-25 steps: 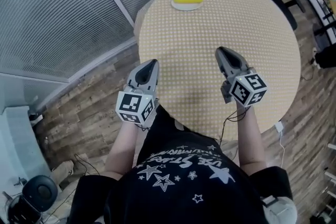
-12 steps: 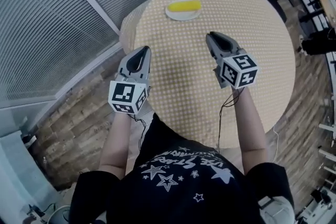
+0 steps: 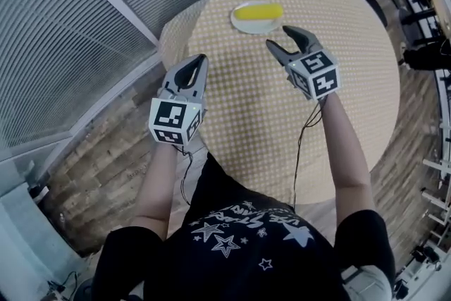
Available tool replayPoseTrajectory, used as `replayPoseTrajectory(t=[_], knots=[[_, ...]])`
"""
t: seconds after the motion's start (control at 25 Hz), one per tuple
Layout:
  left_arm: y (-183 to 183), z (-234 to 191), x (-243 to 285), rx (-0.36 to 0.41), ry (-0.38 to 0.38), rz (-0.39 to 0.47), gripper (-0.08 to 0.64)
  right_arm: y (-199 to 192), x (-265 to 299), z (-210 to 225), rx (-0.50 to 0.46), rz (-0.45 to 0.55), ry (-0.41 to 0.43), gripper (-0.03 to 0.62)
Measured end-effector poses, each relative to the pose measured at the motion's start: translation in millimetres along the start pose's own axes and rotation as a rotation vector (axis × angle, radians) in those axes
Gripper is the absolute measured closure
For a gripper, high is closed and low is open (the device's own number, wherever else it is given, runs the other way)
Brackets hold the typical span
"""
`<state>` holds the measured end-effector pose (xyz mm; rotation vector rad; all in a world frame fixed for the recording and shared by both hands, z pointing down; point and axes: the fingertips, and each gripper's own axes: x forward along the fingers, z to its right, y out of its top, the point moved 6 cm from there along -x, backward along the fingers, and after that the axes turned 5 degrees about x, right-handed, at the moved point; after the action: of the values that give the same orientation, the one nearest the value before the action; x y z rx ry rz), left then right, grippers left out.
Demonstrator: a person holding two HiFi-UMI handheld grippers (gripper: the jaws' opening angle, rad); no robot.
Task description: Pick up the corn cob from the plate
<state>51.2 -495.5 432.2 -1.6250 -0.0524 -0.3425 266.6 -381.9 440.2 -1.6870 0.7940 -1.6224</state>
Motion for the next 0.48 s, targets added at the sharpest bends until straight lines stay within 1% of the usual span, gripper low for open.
replayPoseTrajectory(t=[0.16,0.24,0.36,0.48], knots=[[-1,-13,18,-0.009,-0.008,-0.004,0.554,4,29,16,-0.142,-0.073,-0.011,0.330],[-2,-18,26,-0.014,-0.012,-0.008,0.554,8,43,23,-0.219,-0.100,-0.007,0.324],[-5,-25,38,-0.025,-0.014,-0.013,0.554,11,66,31,-0.351,-0.129,0.029,0.319],[-10,-32,45,-0.040,-0.010,-0.024,0.554,6,89,39,-0.489,-0.189,0.052,0.318]])
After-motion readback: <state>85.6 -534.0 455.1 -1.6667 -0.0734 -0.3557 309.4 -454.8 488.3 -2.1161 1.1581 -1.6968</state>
